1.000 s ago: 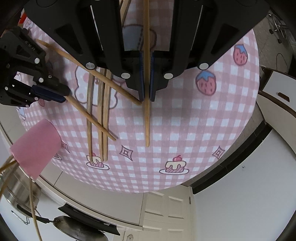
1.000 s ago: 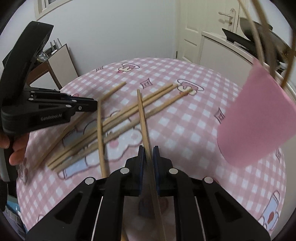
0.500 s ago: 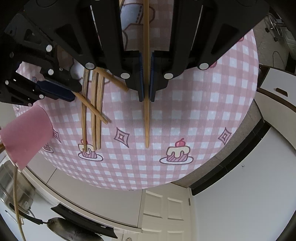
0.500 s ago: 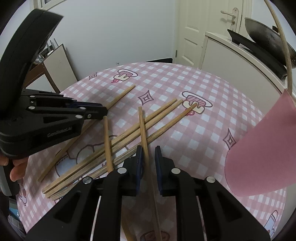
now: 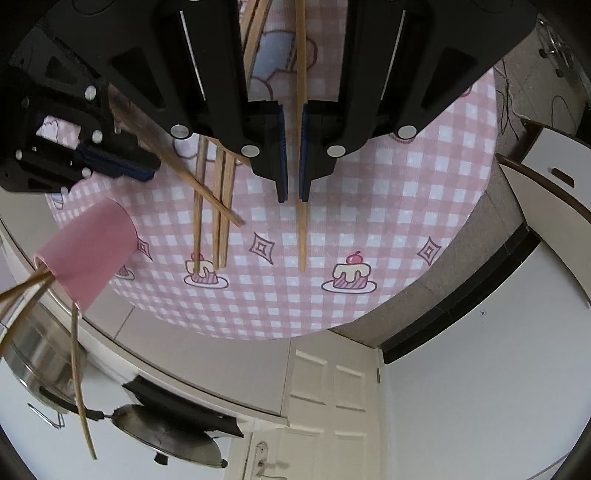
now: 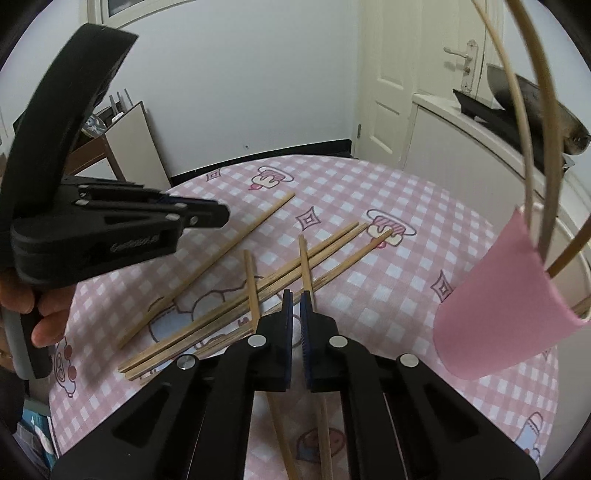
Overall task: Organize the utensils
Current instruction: 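Close the left tool on one chopstick while the right tool grasps another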
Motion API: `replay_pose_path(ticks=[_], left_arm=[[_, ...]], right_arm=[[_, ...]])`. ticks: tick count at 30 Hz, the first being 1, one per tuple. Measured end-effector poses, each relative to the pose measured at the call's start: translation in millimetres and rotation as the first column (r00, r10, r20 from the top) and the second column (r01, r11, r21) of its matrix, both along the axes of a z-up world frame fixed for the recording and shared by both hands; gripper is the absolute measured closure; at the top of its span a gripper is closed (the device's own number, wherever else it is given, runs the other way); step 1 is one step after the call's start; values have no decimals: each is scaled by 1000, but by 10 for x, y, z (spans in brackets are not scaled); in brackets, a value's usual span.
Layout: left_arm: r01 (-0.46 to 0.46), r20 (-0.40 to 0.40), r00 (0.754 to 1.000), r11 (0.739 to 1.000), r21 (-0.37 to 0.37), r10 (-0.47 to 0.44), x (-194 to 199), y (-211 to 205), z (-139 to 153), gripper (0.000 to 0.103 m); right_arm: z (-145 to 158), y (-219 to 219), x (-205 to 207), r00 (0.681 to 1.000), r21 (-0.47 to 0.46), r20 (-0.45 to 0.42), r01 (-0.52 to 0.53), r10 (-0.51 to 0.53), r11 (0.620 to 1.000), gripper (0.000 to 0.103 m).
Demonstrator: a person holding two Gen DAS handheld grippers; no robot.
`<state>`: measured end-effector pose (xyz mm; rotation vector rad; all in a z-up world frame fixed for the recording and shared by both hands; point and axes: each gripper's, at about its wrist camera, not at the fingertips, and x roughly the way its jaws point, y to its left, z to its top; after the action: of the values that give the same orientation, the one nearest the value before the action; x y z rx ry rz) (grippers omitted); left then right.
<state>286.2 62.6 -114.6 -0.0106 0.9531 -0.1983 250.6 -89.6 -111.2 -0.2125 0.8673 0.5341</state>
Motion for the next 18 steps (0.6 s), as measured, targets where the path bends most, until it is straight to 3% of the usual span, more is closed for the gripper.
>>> replay_pose_path(ticks=[9, 18], left_arm=[[-11, -41, 999, 1000, 11, 11, 96, 10, -92, 96], [-28, -51, 998, 1000, 14, 29, 251, 28, -147, 96]], right_arm=[[-84, 35, 76, 1000, -18, -16, 18, -18, 1000, 98], [-236, 13, 189, 999, -38, -49, 21, -23, 999, 90]])
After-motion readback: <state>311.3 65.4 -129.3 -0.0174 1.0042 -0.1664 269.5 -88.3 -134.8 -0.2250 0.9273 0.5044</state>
